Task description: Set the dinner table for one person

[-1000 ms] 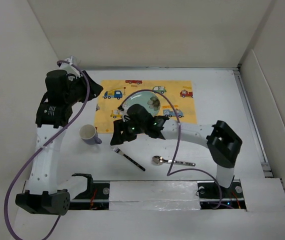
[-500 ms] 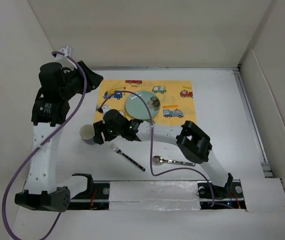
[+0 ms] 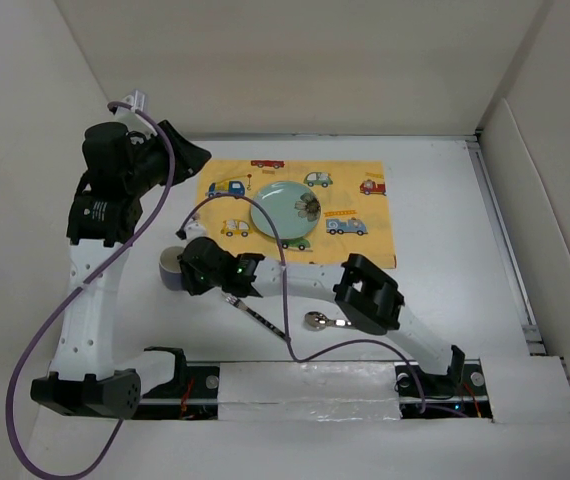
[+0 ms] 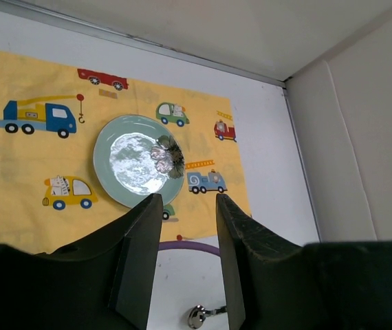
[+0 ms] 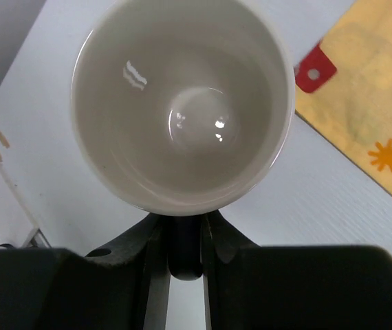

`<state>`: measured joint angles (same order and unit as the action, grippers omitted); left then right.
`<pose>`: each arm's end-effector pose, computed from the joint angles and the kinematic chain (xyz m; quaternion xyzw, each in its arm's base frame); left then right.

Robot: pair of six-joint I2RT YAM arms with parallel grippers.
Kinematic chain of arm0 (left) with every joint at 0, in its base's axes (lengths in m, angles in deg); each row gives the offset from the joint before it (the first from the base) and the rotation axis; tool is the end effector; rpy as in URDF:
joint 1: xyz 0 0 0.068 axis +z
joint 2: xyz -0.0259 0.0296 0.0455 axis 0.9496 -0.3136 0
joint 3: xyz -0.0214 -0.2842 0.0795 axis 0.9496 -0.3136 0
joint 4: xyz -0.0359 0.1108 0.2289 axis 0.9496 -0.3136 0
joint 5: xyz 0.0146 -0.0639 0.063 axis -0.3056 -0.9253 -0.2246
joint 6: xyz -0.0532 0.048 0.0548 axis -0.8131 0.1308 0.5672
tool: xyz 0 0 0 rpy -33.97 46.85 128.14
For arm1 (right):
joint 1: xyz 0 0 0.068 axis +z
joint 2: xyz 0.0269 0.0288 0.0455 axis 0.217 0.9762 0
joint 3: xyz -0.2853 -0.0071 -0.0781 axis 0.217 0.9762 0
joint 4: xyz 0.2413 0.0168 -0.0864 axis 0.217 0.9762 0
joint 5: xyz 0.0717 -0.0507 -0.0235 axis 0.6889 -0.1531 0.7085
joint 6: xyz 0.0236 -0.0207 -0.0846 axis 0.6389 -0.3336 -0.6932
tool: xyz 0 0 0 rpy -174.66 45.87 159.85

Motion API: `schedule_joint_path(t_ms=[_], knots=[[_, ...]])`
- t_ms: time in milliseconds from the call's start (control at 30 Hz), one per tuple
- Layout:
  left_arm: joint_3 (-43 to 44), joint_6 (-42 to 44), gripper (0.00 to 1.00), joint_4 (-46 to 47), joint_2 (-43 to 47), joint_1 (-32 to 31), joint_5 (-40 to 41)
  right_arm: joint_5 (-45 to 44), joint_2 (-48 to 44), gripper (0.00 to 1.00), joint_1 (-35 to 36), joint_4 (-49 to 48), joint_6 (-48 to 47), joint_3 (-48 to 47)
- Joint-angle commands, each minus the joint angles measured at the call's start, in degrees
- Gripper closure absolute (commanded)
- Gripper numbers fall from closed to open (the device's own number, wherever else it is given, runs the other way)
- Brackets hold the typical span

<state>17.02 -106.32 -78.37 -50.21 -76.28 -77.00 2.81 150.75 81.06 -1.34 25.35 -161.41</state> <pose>0.2515 -0.0511 0.4949 -0.0268 0.7537 -0.3225 0.5719 0.2288 0.5510 0.1914 -0.2523 0.8398 0.3238 0.3553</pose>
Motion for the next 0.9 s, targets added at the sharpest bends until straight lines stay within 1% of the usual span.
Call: schedule_joint_path(t_ms=[0,33,67,100,133,167,200,233,267,300,333,367,400,433,467,500,533,567,600,633,667,700,733,767,800,867], knots=[[3.7,1.3,0.66,0.7,0.2,-0.3,2.6,-7.4,-12.9,1.0,-0.5,-6.3,0.6,2.5],[3.9,1.7,0.66,0.6,0.0,-0.3,3.0,-9.4,-15.0,1.0,-0.5,-6.5,0.6,4.9],[3.9,1.7,0.66,0.6,-0.1,-0.3,3.0,-9.4,-15.0,1.0,-0.5,-6.5,0.6,4.9],[3.9,1.7,0.65,1.0,-0.2,-0.3,3.0,-10.0,-17.0,1.0,-2.2,-7.2,0.5,6.4],[3.7,1.8,0.65,1.6,-0.4,-0.3,2.1,-10.5,-21.3,1.0,-3.2,-7.5,0.5,8.2],[3.3,1.6,0.65,2.1,-0.4,-0.3,1.2,-10.9,-23.5,1.0,-4.4,-7.4,0.8,11.9],[1.6,1.2,0.62,3.0,-0.5,-0.3,-0.1,-11.3,-25.5,1.0,-5.7,-7.2,1.2,14.1],[0.7,0.8,0.58,4.8,-0.5,-0.3,-3.6,-11.6,-27.9,1.0,-8.7,-7.3,1.5,16.4],[-0.7,0.0,0.57,5.6,-0.8,-0.3,-5.3,-12.2,-32.2,1.0,-10.4,-7.7,1.4,19.1],[-3.7,-1.5,0.56,6.8,-0.9,-0.3,-6.8,-12.3,-34.0,1.0,-12.3,-7.7,1.4,23.9],[-5.4,-2.1,0.56,8.9,-0.8,-0.3,-8.8,-12.3,-35.8,1.0,-16.5,-7.3,1.4,25.8],[-6.9,-2.5,0.56,9.7,-0.8,-0.3,-9.3,-12.2,-38.8,1.0,-18.8,-7.0,1.2,27.8],[-9.5,-2.6,0.57,10.2,-0.8,-0.3,-9.6,-12.0,-40.0,1.0,-21.2,-6.8,0.9,31.1],[-10.8,-2.3,0.59,12.1,-0.8,-0.3,-11.1,-11.5,-40.9,1.0,-23.8,-6.6,0.8,32.4],[-12.0,-2.0,0.6,13.1,-1.2,-0.3,-11.9,-10.3,-41.4,1.0,-29.1,-6.4,0.2,33.4],[-13.2,-1.7,0.61,13.8,-1.8,-0.3,-12.3,-9.4,-41.5,1.0,-31.8,-5.2,-0.2,34.1],[-13.2,-1.1,0.62,14.1,-2.6,-0.3,-12.7,-8.7,-41.0,1.0,-34.3,-4.2,-0.4,33.8],[-12.8,-0.8,0.62,14.2,-5.0,-0.9,-12.6,-8.3,-40.6,1.0,-38.5,-3.6,-1.0,33.7],[-11.2,-0.5,0.63,14.5,-6.4,-2.6,-11.6,-7.9,-39.4,1.0,-40.5,-4.2,-1.7,33.6],[-9.3,2.1,0.63,12.8,-7.9,-5.2,-5.1,-7.2,-38.5,1.0,-42.3,-4.1,-2.0,32.3],[-6.1,4.0,0.62,11.0,-12.2,-8.8,-0.1,-5.8,-37.5,1.0,-44.0,-4.1,-2.9,31.2],[0.8,5.5,0.62,8.8,-14.9,-15.8,4.3,-5.7,-36.4,1.0,-46.4,-3.5,-3.2,29.7],[4.2,6.5,0.62,5.0,-17.4,-18.0,9.7,-5.6,-33.6,1.0,-47.3,-2.5,-3.5,26.2],[6.9,6.8,0.61,4.1,-21.1,-19.3,10.0,-5.3,-31.9,1.0,-48.2,-1.4,-4.2,24.1],[9.7,6.3,0.61,4.0,-22.0,-19.9,9.4,-5.2,-30.6,1.0,-49.5,0.7,-4.5,22.3],[8.9,5.2,0.59,7.0,-21.5,-20.4,8.2,-5.8,-26.8,1.0,-50.6,1.6,-6.0,18.3]])
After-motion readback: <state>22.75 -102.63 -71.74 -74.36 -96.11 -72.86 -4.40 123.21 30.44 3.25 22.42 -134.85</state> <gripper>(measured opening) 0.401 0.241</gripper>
